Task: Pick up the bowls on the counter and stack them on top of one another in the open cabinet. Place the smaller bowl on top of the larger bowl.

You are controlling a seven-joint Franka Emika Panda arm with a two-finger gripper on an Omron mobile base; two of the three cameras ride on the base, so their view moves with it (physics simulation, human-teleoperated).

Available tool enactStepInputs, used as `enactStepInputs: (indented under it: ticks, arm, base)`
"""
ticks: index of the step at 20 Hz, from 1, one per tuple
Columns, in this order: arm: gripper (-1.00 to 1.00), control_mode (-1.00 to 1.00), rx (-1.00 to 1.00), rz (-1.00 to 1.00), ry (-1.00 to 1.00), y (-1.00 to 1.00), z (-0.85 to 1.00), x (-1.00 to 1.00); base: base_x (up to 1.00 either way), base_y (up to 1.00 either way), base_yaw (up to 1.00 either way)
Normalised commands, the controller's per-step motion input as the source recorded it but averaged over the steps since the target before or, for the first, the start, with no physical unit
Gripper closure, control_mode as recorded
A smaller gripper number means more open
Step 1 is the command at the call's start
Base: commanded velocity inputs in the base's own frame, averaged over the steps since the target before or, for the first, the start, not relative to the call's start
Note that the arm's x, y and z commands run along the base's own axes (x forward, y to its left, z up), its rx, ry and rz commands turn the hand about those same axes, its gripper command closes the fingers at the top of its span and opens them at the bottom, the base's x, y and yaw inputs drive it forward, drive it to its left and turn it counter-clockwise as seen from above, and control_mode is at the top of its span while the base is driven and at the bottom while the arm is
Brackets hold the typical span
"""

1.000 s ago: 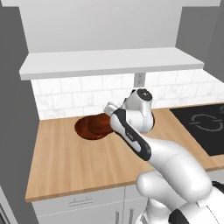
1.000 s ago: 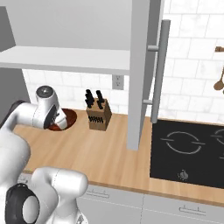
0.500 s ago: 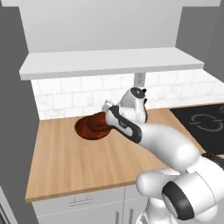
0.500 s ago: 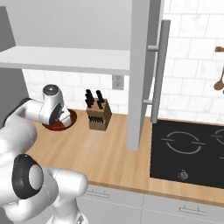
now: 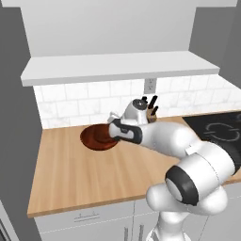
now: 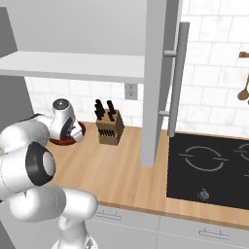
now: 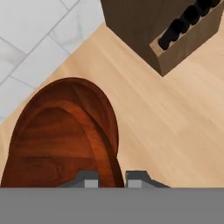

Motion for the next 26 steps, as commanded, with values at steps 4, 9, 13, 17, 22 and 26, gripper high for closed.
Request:
enactStepInputs:
  ticks: [4, 9, 13, 17, 22, 26]
  arm:
    - [1.0, -1.0, -0.01, -0.04, 0.0, 0.08, -0.05, 0.41]
    - [1.0, -1.0, -0.03, -0.04, 0.0, 0.35, 0.0, 0.35]
    - [1.0, -1.0, -0.08, -0.03, 0.05, 0.35, -0.23, 0.13]
    - [1.0, -1.0, -0.06, -0.02, 0.04, 0.17, -0.26, 0.02]
    - [-1.0, -1.0, 0.0, 0.0, 0.01, 0.03, -0.01, 0.1]
    - [-1.0, -1.0, 0.01, -0.01, 0.0, -0.05, 0.02, 0.24]
  base:
    - [0.0, 0.0, 0.0]
    - [0.0, 0.0, 0.0]
    - [0.0, 0.0, 0.0]
    - [0.0, 0.0, 0.0]
    - [0.0, 0.0, 0.0]
    - [0.0, 0.0, 0.0]
